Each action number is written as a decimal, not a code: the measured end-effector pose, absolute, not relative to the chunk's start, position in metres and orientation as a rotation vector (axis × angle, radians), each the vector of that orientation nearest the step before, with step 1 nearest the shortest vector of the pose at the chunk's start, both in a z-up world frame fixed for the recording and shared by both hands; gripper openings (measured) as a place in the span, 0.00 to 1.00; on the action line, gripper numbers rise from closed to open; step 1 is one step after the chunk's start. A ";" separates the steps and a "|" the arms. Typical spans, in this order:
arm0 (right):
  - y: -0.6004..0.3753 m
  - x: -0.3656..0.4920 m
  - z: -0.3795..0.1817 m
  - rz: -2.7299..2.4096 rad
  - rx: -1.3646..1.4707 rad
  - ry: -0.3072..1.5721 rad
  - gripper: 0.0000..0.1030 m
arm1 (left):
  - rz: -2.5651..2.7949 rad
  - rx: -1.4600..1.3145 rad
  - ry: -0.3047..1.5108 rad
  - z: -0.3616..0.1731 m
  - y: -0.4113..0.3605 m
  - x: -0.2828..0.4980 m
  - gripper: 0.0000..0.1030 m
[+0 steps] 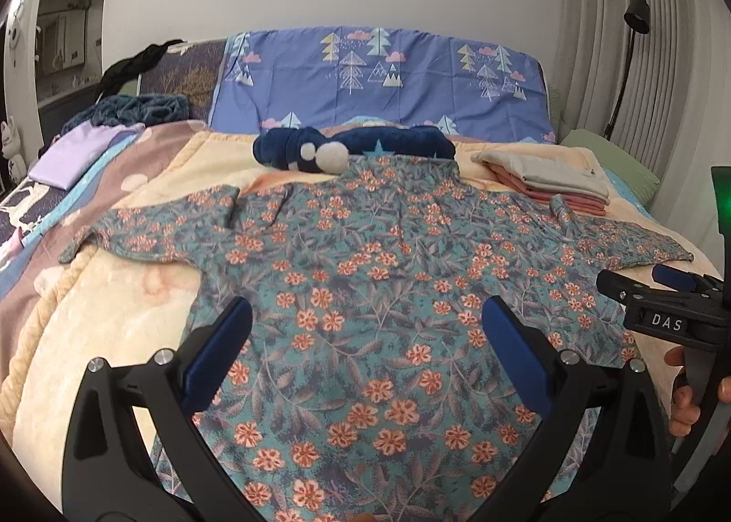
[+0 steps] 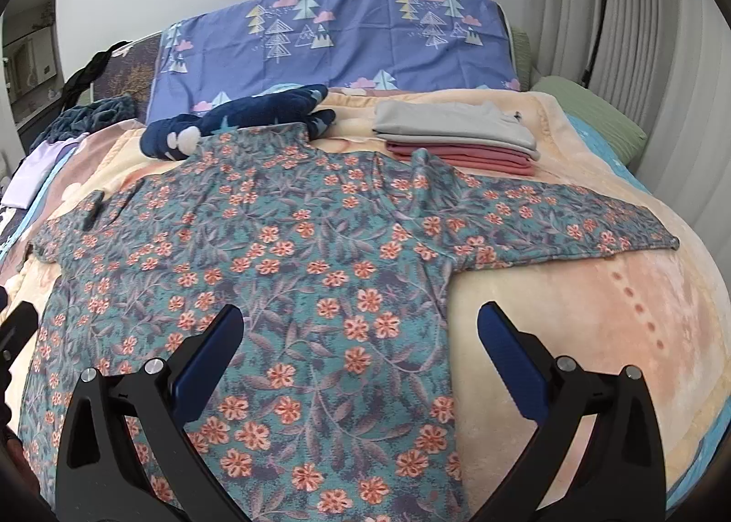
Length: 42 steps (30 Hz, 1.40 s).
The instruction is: Fold small clothes
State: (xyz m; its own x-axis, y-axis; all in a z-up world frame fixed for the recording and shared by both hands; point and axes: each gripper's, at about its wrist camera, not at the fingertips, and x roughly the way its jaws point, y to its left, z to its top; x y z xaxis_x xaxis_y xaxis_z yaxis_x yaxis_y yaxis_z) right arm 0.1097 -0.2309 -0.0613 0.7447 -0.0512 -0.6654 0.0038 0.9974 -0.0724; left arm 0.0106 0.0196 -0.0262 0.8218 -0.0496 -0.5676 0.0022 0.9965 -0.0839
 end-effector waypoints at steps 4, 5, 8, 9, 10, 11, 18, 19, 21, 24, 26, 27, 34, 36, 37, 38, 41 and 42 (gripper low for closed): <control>-0.226 0.106 -0.059 -0.021 -0.087 0.705 0.99 | -0.041 -0.069 0.629 -0.031 0.017 0.011 0.98; -0.225 0.106 -0.059 -0.019 -0.086 0.702 0.99 | -0.047 -0.067 0.632 -0.032 0.016 0.011 0.98; -0.226 0.106 -0.058 -0.023 -0.076 0.697 0.99 | -0.038 -0.048 0.625 -0.032 0.014 0.010 0.98; -0.226 0.105 -0.058 -0.025 -0.072 0.692 0.99 | -0.038 -0.049 0.626 -0.032 0.014 0.010 0.98; -0.227 0.105 -0.058 -0.026 -0.067 0.689 0.99 | -0.038 -0.054 0.627 -0.033 0.015 0.010 0.98; -0.228 0.104 -0.058 -0.025 -0.060 0.685 0.99 | -0.038 -0.060 0.629 -0.033 0.017 0.011 0.98; -0.229 0.104 -0.058 0.008 -0.033 0.685 0.99 | -0.039 -0.093 0.649 -0.037 0.025 0.014 0.97; -0.227 0.104 -0.058 0.013 -0.036 0.687 0.99 | -0.041 -0.096 0.650 -0.037 0.025 0.014 0.95; -0.225 0.104 -0.059 0.021 -0.046 0.689 0.99 | -0.044 -0.102 0.652 -0.038 0.027 0.015 0.91; -0.221 0.104 -0.060 0.061 -0.057 0.697 0.95 | -0.047 -0.119 0.669 -0.040 0.033 0.017 0.84; -0.219 0.105 -0.061 0.082 -0.059 0.707 0.82 | -0.053 -0.133 0.680 -0.042 0.038 0.020 0.75; -0.218 0.105 -0.061 0.091 -0.060 0.711 0.77 | -0.064 -0.156 0.691 -0.044 0.043 0.023 0.68; -0.217 0.108 -0.067 0.121 -0.073 0.748 0.56 | 0.014 -0.327 0.723 -0.057 0.122 0.045 0.52; -0.219 0.109 -0.069 0.115 -0.077 0.753 0.56 | 0.093 -0.398 0.728 -0.065 0.165 0.056 0.52; -0.221 0.111 -0.070 0.111 -0.072 0.761 0.56 | 0.129 -0.450 0.734 -0.070 0.188 0.061 0.52; -0.222 0.111 -0.072 0.109 -0.066 0.768 0.56 | 0.169 -0.519 0.739 -0.077 0.216 0.067 0.52; -0.226 0.115 -0.074 0.099 -0.059 0.785 0.56 | 0.267 -0.663 0.737 -0.093 0.284 0.080 0.56; -0.226 0.116 -0.075 0.090 -0.067 0.787 0.56 | 0.318 -0.707 0.735 -0.099 0.310 0.087 0.57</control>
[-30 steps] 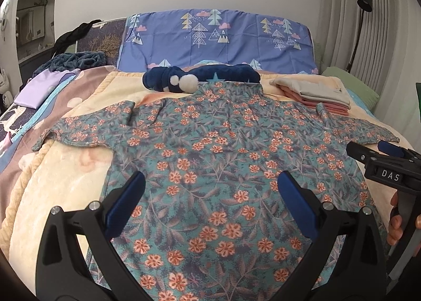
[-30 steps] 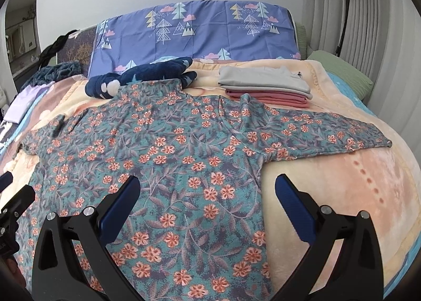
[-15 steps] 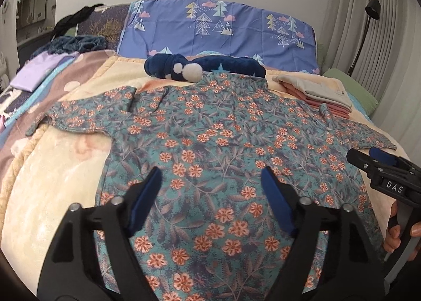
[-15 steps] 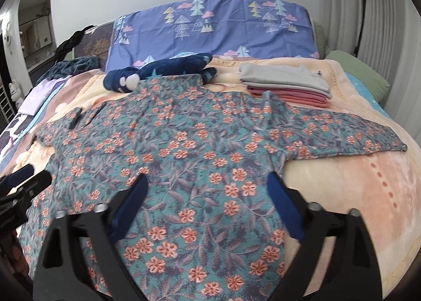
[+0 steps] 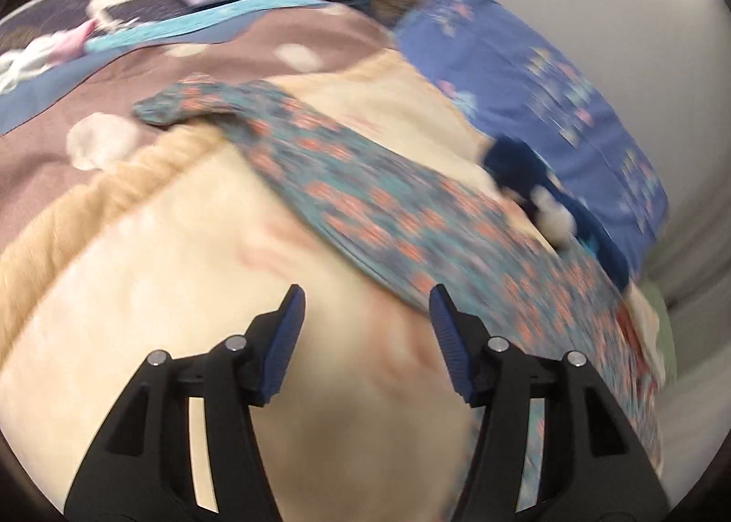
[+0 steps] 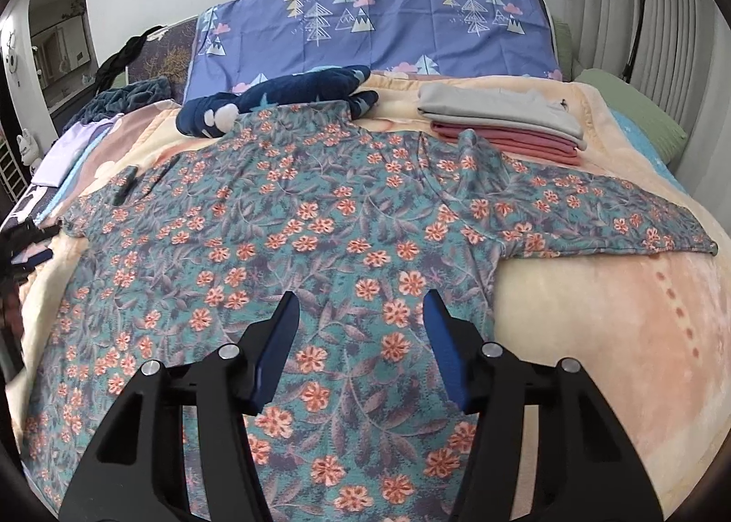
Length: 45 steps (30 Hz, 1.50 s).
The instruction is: Fold small clothes
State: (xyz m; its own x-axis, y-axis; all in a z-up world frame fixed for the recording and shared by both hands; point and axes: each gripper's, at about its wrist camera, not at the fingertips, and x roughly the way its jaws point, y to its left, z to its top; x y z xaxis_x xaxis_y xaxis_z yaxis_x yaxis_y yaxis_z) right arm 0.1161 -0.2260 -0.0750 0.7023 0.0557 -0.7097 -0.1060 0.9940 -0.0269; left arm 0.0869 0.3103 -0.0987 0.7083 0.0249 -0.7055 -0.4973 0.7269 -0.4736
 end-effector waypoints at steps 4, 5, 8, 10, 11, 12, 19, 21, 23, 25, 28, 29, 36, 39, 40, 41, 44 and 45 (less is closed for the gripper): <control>-0.228 0.124 -0.078 0.061 -0.089 0.800 0.56 | 0.435 -0.847 0.709 -0.110 0.382 0.111 0.62; -0.228 0.126 -0.078 0.054 -0.090 0.802 0.56 | 0.451 -0.876 0.701 -0.112 0.395 0.117 0.63; -0.228 0.132 -0.080 0.038 -0.093 0.812 0.57 | 0.528 -0.973 0.682 -0.123 0.429 0.134 0.59; -0.228 0.136 -0.083 0.030 -0.096 0.823 0.57 | 0.546 -1.040 0.685 -0.134 0.446 0.145 0.28; -0.228 0.137 -0.084 0.026 -0.099 0.828 0.57 | 0.554 -1.059 0.690 -0.138 0.449 0.146 0.23; -0.228 0.140 -0.085 0.021 -0.101 0.833 0.57 | 0.565 -1.072 0.687 -0.140 0.453 0.147 0.11; -0.233 0.154 -0.092 0.006 -0.082 0.849 0.57 | 0.438 -0.849 0.560 -0.064 0.399 0.155 0.04; -0.233 0.157 -0.093 0.010 -0.067 0.852 0.57 | 0.295 -0.684 0.517 -0.017 0.339 0.163 0.04; -0.234 0.159 -0.091 0.023 -0.042 0.839 0.57 | 0.156 -0.506 0.499 0.017 0.268 0.170 0.04; -0.235 0.158 -0.090 0.029 -0.031 0.829 0.58 | 0.034 -0.336 0.491 0.035 0.192 0.172 0.04; -0.242 0.154 -0.091 0.028 -0.015 0.832 0.62 | -0.165 -0.113 0.531 0.022 0.078 0.167 0.07; -0.247 0.153 -0.092 0.023 -0.010 0.835 0.62 | -0.209 -0.057 0.556 0.011 0.050 0.165 0.10; -0.277 0.146 -0.092 -0.011 0.026 0.843 0.62 | -0.328 0.135 0.769 -0.082 -0.041 0.147 0.40; -0.277 0.150 -0.090 0.022 0.039 0.847 0.62 | -0.315 0.105 0.748 -0.077 -0.027 0.135 0.53; -0.274 0.152 -0.089 0.040 0.041 0.847 0.62 | -0.306 0.097 0.734 -0.072 -0.020 0.130 0.56; -0.270 0.154 -0.087 0.062 0.040 0.846 0.62 | -0.300 0.093 0.724 -0.071 -0.014 0.132 0.57; -0.248 0.163 -0.079 0.138 0.006 0.832 0.62 | -0.234 0.094 0.699 -0.065 0.009 0.122 0.62; -0.233 0.166 -0.075 0.173 -0.026 0.815 0.62 | -0.201 0.095 0.702 -0.065 0.016 0.119 0.63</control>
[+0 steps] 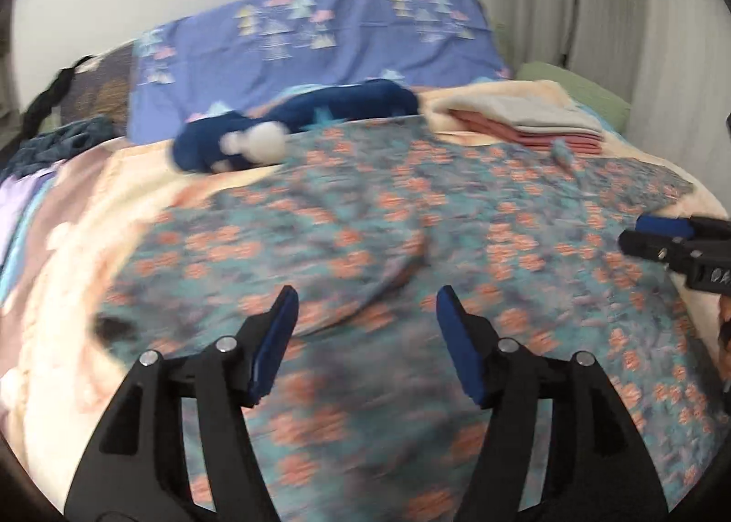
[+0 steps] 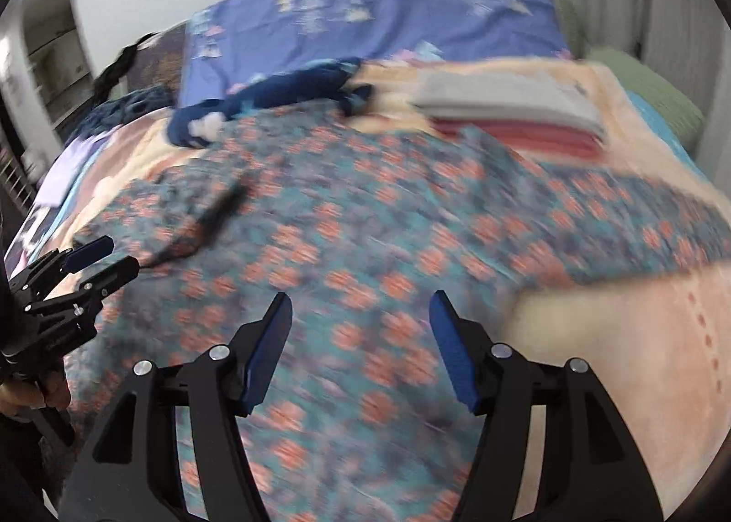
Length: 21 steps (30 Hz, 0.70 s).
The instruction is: Fold small clothes
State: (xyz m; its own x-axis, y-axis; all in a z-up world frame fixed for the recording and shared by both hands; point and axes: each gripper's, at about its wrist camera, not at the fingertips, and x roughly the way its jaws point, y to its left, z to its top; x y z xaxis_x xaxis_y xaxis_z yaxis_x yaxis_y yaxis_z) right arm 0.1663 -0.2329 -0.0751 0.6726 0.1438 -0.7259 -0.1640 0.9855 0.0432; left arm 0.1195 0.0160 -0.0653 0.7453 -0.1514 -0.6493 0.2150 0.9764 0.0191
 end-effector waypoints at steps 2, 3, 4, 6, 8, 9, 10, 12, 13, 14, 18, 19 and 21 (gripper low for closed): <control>-0.206 0.171 -0.069 0.248 -0.077 0.793 0.62 | -0.104 0.097 0.716 -0.070 0.035 0.120 0.63; -0.192 0.175 -0.067 0.294 -0.096 0.789 0.62 | -0.069 0.101 0.713 -0.072 0.041 0.120 0.63; -0.175 0.182 -0.066 0.350 -0.105 0.793 0.62 | -0.020 0.106 0.721 -0.076 0.050 0.122 0.63; -0.153 0.200 -0.068 0.429 -0.093 0.821 0.62 | 0.018 0.091 0.744 -0.081 0.063 0.123 0.63; -0.138 0.232 -0.074 0.472 -0.034 0.882 0.62 | 0.041 0.054 0.742 -0.083 0.074 0.121 0.63; -0.135 0.247 -0.077 0.461 0.002 0.906 0.62 | 0.044 0.043 0.736 -0.082 0.077 0.120 0.63; -0.135 0.269 -0.084 0.433 0.058 0.935 0.62 | 0.043 0.028 0.724 -0.081 0.080 0.117 0.64; -0.134 0.293 -0.093 0.413 0.127 0.974 0.62 | 0.042 0.015 0.706 -0.081 0.085 0.112 0.65; -0.134 0.307 -0.101 0.410 0.174 1.014 0.62 | 0.041 0.014 0.704 -0.082 0.086 0.110 0.65; -0.135 0.316 -0.109 0.409 0.224 1.051 0.62 | 0.044 0.016 0.707 -0.082 0.086 0.109 0.66; -0.139 0.330 -0.123 0.442 0.447 1.114 0.02 | 0.059 0.006 0.716 -0.083 0.087 0.110 0.67; -0.138 0.323 -0.110 0.469 0.427 1.065 0.02 | 0.074 -0.007 0.718 -0.084 0.090 0.110 0.67; -0.150 0.299 -0.073 0.459 0.371 0.901 0.02 | 0.093 -0.033 0.723 -0.084 0.097 0.110 0.67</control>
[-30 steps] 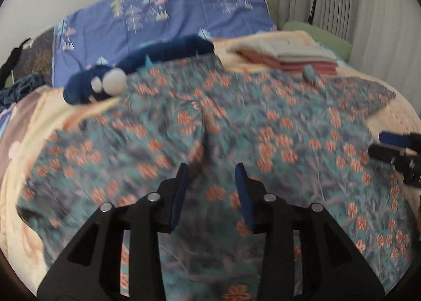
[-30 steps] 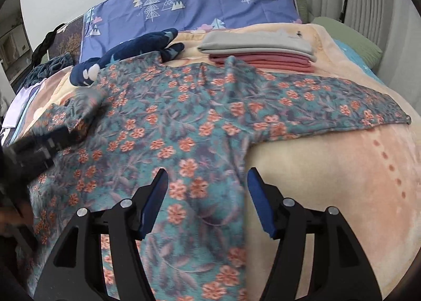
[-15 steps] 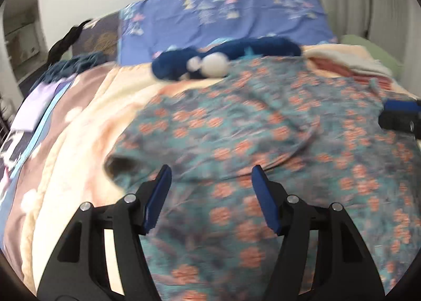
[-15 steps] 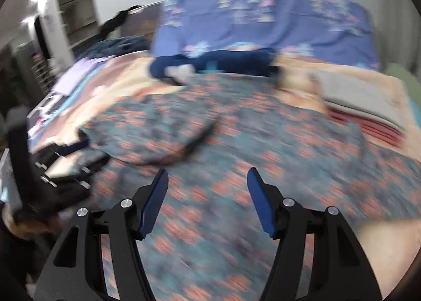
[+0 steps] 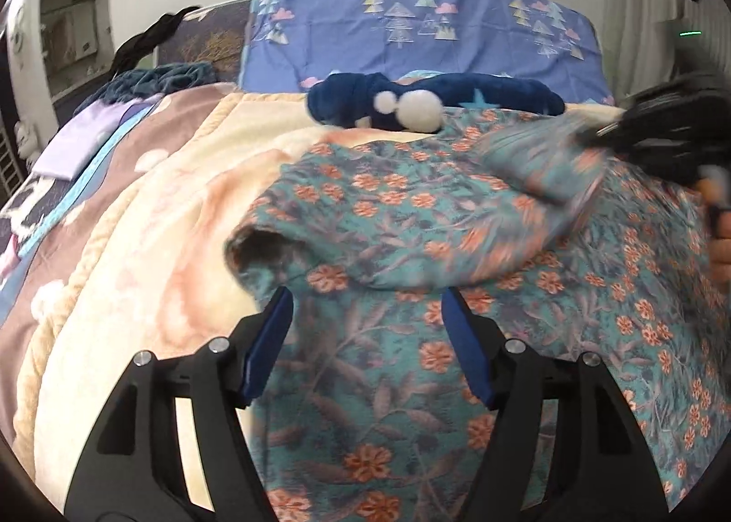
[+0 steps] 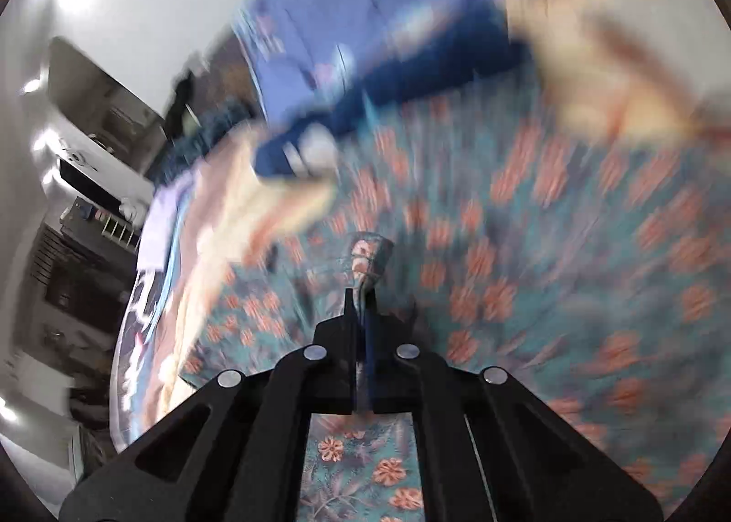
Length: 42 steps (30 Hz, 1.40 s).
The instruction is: Fold small clothes
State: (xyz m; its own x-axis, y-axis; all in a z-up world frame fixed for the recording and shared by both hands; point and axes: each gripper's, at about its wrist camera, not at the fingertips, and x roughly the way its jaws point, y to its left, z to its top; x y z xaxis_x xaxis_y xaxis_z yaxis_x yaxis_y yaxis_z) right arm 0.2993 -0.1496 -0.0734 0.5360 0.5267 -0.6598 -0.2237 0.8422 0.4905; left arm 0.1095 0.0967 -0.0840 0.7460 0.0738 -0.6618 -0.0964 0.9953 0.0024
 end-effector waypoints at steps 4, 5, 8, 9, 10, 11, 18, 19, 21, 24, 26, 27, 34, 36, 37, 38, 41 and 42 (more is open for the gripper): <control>-0.205 0.264 -0.035 0.353 0.358 0.776 0.02 | 0.124 -0.079 0.726 -0.085 0.112 0.105 0.69; -0.218 0.259 -0.037 0.314 0.357 0.789 0.05 | 0.134 -0.088 0.737 -0.086 0.114 0.105 0.69; -0.248 0.246 -0.063 0.251 0.347 0.879 0.12 | 0.164 -0.110 0.794 -0.094 0.121 0.112 0.69; -0.253 0.243 -0.074 0.249 0.343 0.915 0.17 | 0.169 -0.110 0.807 -0.095 0.121 0.113 0.69; -0.259 0.239 -0.087 0.254 0.349 0.958 0.27 | 0.169 -0.110 0.812 -0.096 0.122 0.114 0.69; -0.263 0.237 -0.098 0.250 0.359 0.987 0.33 | 0.167 -0.110 0.818 -0.097 0.122 0.114 0.69; -0.281 0.252 -0.096 0.244 0.401 0.960 0.45 | 0.170 -0.118 0.845 -0.102 0.124 0.121 0.69; -0.276 0.259 -0.095 0.246 0.379 0.966 0.48 | 0.170 -0.124 0.848 -0.103 0.125 0.122 0.70; -0.267 0.276 -0.100 0.244 0.353 1.001 0.48 | 0.172 -0.131 0.856 -0.105 0.126 0.124 0.71; -0.265 0.301 -0.109 0.205 0.345 1.016 0.48 | 0.172 -0.135 0.860 -0.106 0.126 0.126 0.71; -0.262 0.314 -0.110 0.198 0.331 0.995 0.44 | 0.162 -0.146 0.855 -0.105 0.127 0.127 0.70; -0.261 0.318 -0.109 0.193 0.315 0.991 0.37 | 0.150 -0.159 0.850 -0.105 0.129 0.127 0.68; -0.252 0.303 -0.078 0.217 0.203 0.861 0.05 | 0.064 -0.331 0.792 -0.096 0.154 0.118 0.42; -0.259 0.304 -0.076 0.224 0.237 0.874 0.09 | 0.059 -0.340 0.778 -0.094 0.157 0.118 0.47; -0.263 0.308 -0.079 0.238 0.250 0.904 0.12 | 0.055 -0.337 0.770 -0.092 0.157 0.119 0.60; -0.265 0.312 -0.081 0.241 0.254 0.921 0.23 | 0.058 -0.328 0.770 -0.091 0.156 0.120 0.67; -0.266 0.320 -0.094 0.226 0.262 0.964 0.43 | 0.030 -0.308 0.789 -0.091 0.154 0.132 0.71; -0.265 0.322 -0.097 0.231 0.269 0.977 0.43 | 0.011 -0.325 0.793 -0.090 0.156 0.136 0.72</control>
State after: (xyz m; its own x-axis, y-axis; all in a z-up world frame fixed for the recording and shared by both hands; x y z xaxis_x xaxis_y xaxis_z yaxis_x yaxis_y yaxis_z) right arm 0.3222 -0.2647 -0.0967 0.5396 0.3114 -0.7822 -0.0717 0.9427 0.3258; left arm 0.1363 0.1556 -0.0902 0.7041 -0.1114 -0.7013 -0.1307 0.9504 -0.2822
